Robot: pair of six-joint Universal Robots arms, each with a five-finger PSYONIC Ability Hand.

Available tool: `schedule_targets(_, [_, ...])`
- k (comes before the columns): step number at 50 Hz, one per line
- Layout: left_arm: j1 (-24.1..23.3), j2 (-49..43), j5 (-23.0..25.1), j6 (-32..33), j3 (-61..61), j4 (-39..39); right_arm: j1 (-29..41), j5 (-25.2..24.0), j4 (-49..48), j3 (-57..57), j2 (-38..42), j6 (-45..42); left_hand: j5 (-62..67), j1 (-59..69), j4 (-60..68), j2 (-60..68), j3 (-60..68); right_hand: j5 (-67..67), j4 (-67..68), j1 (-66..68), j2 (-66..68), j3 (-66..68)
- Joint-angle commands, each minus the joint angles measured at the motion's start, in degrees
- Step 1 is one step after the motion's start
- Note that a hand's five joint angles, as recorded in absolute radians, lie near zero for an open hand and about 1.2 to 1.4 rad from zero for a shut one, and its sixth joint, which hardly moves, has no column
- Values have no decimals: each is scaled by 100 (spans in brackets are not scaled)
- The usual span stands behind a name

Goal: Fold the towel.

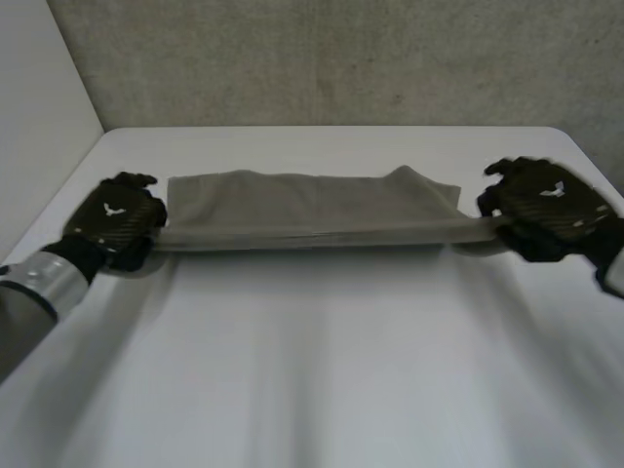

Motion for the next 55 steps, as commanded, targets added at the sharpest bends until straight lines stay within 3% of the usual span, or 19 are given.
schedule_targets(1, [233, 838, 582, -222, 53, -647, -481, -546, 466, -388, -595, 185, 317, 568, -376, 260, -329, 314, -435, 454, 416, -299])
schedule_targets(6, [163, 654, 574, -310, 423, -639, -350, -415, 449, -706, -94, 230, 317, 568, -376, 260, -329, 314, -435, 454, 416, -299])
schedule_targets(8, [102, -54, 469, -284, 886, -621, 9, 22, 475, -1178, 658, 168, 317, 568, -376, 260, -329, 314, -435, 454, 416, -299])
schedule_targets(13, [-205, -987, 74, -231, 1686, -639, 572, 726, 475, -1820, 1319, -77, 317, 568, -376, 260, -329, 314, -435, 454, 416, -299])
schedule_targets(19, [-259, -2007, -261, -205, 2627, -630, 828, 1123, 466, -2523, 2268, -368, 317, 568, -376, 260, -329, 314, -435, 454, 416, -299])
schedule_targets(24, [-303, -2614, -270, -187, 3312, -630, 986, 1377, 422, -3086, 2857, -368, 317, 568, -376, 260, -329, 314, -435, 454, 416, -299])
schedule_targets(33, [-549, -3477, -287, -187, 4307, -612, 1197, 1651, 282, -3878, 3720, -368, 317, 568, -376, 260, -329, 314, -435, 454, 416, -299])
schedule_targets(38, [-619, -4126, -287, -187, 5053, -612, 1294, 1949, -271, -4396, 4273, -359, 317, 568, -376, 260, -329, 314, -435, 454, 416, -299])
schedule_targets(55, [-725, -4831, -595, -179, 5880, -604, 1303, 1967, -413, -5785, 5407, -227, 317, 568, -376, 260, -329, 314, -435, 454, 416, -299])
